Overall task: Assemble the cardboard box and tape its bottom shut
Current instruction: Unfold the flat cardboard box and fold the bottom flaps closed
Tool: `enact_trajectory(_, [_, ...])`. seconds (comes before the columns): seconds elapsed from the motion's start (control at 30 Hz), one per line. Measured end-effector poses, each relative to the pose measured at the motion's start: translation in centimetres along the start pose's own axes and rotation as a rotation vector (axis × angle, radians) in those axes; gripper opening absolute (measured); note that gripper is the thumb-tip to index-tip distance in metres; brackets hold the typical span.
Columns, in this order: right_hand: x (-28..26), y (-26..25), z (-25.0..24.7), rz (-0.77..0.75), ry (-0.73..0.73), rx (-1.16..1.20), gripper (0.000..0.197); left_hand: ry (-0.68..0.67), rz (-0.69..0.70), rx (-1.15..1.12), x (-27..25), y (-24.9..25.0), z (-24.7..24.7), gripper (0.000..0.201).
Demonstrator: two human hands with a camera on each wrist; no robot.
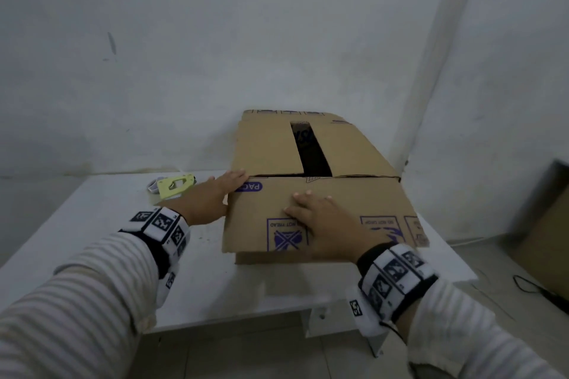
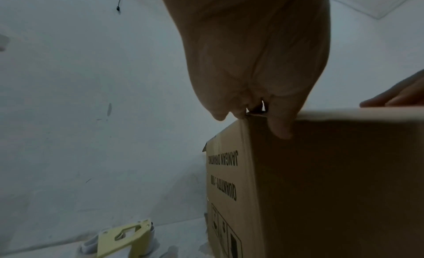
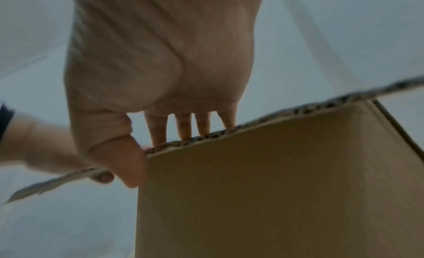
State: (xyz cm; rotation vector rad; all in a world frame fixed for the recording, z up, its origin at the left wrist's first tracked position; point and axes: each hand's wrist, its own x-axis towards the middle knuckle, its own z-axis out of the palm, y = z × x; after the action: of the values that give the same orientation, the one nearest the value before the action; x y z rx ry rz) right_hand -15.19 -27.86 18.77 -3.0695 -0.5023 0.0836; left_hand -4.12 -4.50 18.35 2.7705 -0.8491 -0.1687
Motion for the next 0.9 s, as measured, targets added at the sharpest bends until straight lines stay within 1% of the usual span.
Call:
enact_trajectory(0.03, [-0.2,-0.2,-1.6,0.008,-0.012,0.068,0.074,0.000,-0.007,-0.054,0.0,0.0,-0.4,0.075])
enact_trajectory(0.1, [-0.8,-0.4,-5.0,0.055,-0.022,0.207,0.058,0.031,-0.038,-0.130,0.0,0.0,-1.3,0.064])
enact_trajectory(0.13, [-0.9,-0.3,-6.6,0.085,0.004,0.243,0.051,0.074,-0.053,-0.144,-0.1,0.2,-1.5,0.057])
enact_trajectory(0.17, [-0.9,-0.2,-8.0,0.114,0.064,0.241,0.043,0.130,-0.075,-0.149,0.1,0.4,-1.6,0.049])
enact_trajectory(0.2, [-0.7,0.0,-9.0,0.146,0.151,0.211,0.034,0.204,-0.087,-0.142,0.3,0.6,-1.6,0.038])
enact_trajectory(0.23, [-0.4,0.3,-9.8,0.179,0.257,0.159,0.028,0.264,-0.129,-0.152,0.5,0.7,-1.6,0.026])
enact_trajectory(0.27, [0.2,0.8,-10.1,0.208,0.381,0.088,0.024,0.309,-0.165,-0.221,0.6,0.9,-1.5,0.024])
enact_trajectory(0.33, [1.5,1.8,-9.6,0.227,0.670,-0.014,0.022,0.376,-0.249,-0.398,1.2,1.2,-1.1,0.041])
enact_trajectory(0.37, [2.3,2.4,-8.8,0.218,0.794,-0.023,0.025,0.410,-0.283,-0.430,1.6,1.4,-1.0,0.045])
enact_trajectory(0.4, [3.0,2.8,-7.8,0.221,0.866,-0.022,0.035,0.436,-0.304,-0.436,1.7,1.6,-0.8,0.046])
enact_trajectory(0.43, [3.6,3.2,-6.9,0.223,0.892,-0.029,0.048,0.456,-0.324,-0.424,2.1,1.8,-0.7,0.045])
enact_trajectory(0.47, [4.1,3.6,-6.0,0.224,0.893,-0.040,0.060,0.488,-0.341,-0.410,2.3,2.0,-0.5,0.042])
enact_trajectory(0.53, [5.1,4.0,-5.1,0.220,0.868,0.005,0.073,0.526,-0.374,-0.384,2.8,2.4,-0.4,0.038])
enact_trajectory(0.57, [5.7,4.3,-4.8,0.225,0.826,0.059,0.076,0.544,-0.390,-0.380,3.1,2.6,-0.3,0.037])
enact_trajectory(0.6, [6.3,4.6,-4.5,0.251,0.743,0.099,0.077,0.560,-0.395,-0.384,3.3,2.7,-0.3,0.036])
enact_trajectory(0.67, [7.2,5.4,-3.3,0.345,0.524,0.100,0.075,0.585,-0.379,-0.469,3.6,3.0,-0.2,0.028])
enact_trajectory(0.7, [7.6,5.9,-2.3,0.383,0.426,0.091,0.070,0.592,-0.366,-0.506,3.8,3.1,-0.1,0.025])
enact_trajectory(0.73, [7.9,6.3,-1.4,0.408,0.349,0.096,0.064,0.589,-0.372,-0.524,4.0,3.2,0.0,0.029])
enact_trajectory(0.77, [8.0,6.7,-0.4,0.425,0.303,0.115,0.058,0.576,-0.395,-0.530,4.1,3.2,0.0,0.037])
enact_trajectory(0.8, [8.2,7.1,0.4,0.435,0.284,0.130,0.054,0.556,-0.413,-0.526,4.3,3.1,0.2,0.039])
enact_trajectory(0.83, [8.2,7.2,0.9,0.437,0.288,0.130,0.053,0.548,-0.404,-0.497,4.6,2.9,0.4,0.029])
enact_trajectory(0.87, [8.2,7.3,1.2,0.439,0.300,0.124,0.058,0.529,-0.392,-0.452,4.9,2.8,0.5,0.014])
enact_trajectory(0.9, [8.2,7.3,1.3,0.435,0.315,0.116,0.067,0.522,-0.381,-0.410,5.1,2.7,0.5,0.004])
